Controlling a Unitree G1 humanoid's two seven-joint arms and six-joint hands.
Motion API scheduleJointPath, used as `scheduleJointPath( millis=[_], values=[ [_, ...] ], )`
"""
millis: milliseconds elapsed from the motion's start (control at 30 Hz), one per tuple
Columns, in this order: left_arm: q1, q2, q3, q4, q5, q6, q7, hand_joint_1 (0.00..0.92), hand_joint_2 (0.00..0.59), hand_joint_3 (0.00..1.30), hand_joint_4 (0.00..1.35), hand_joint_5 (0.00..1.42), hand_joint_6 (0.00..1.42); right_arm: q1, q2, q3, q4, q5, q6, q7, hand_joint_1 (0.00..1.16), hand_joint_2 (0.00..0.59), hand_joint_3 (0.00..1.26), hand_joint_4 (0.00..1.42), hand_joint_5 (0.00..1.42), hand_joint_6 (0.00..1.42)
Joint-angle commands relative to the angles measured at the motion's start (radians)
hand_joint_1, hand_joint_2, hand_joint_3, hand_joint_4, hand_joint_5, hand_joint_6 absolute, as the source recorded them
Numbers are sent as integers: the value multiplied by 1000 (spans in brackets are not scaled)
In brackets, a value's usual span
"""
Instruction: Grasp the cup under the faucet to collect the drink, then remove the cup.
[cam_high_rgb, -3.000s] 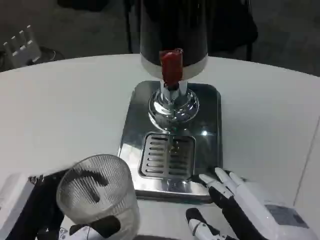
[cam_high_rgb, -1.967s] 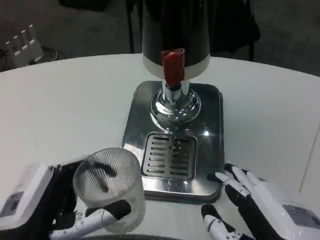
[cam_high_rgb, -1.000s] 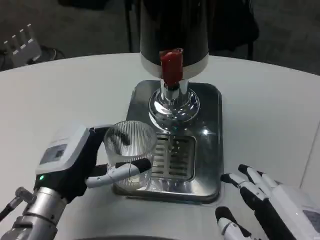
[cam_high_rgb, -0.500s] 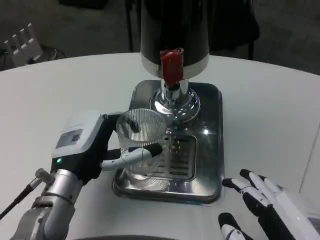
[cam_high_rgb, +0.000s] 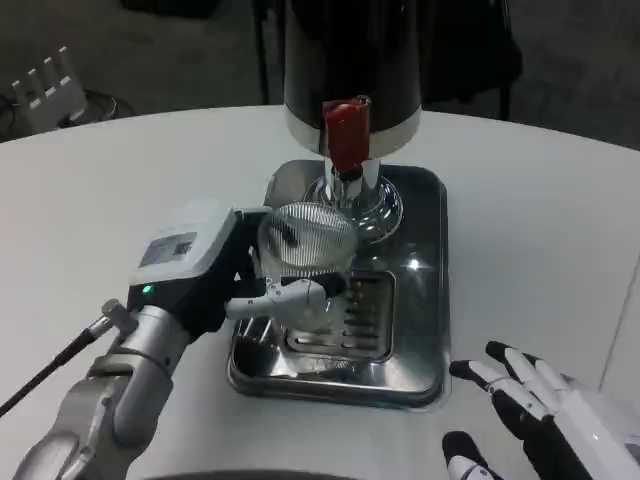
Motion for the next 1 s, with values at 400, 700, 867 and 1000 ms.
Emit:
scheduleJointPath(
  millis=[400,700,867,1000],
  values=[
    [13,30,-19,-136,-4,37,-93,109,116,111,0,95,382,-5,17,-30,-17,29,-40,14,15,488,171,21,0,0],
    [43,54,2,-187,-23,30,-103,74,107,72,0,34,298,-1,20,-18,-17,24,-36,17,15,488,180,30,0,0],
    [57,76,5,-196,-25,34,-119,74,108,94,0,24,284,-11,15,-18,-17,22,-29,27,15,488,185,32,0,0],
    [97,83,34,-239,-41,11,-88,75,109,112,0,22,285,-12,18,-16,-17,18,-27,31,15,488,186,32,0,0]
  ],
)
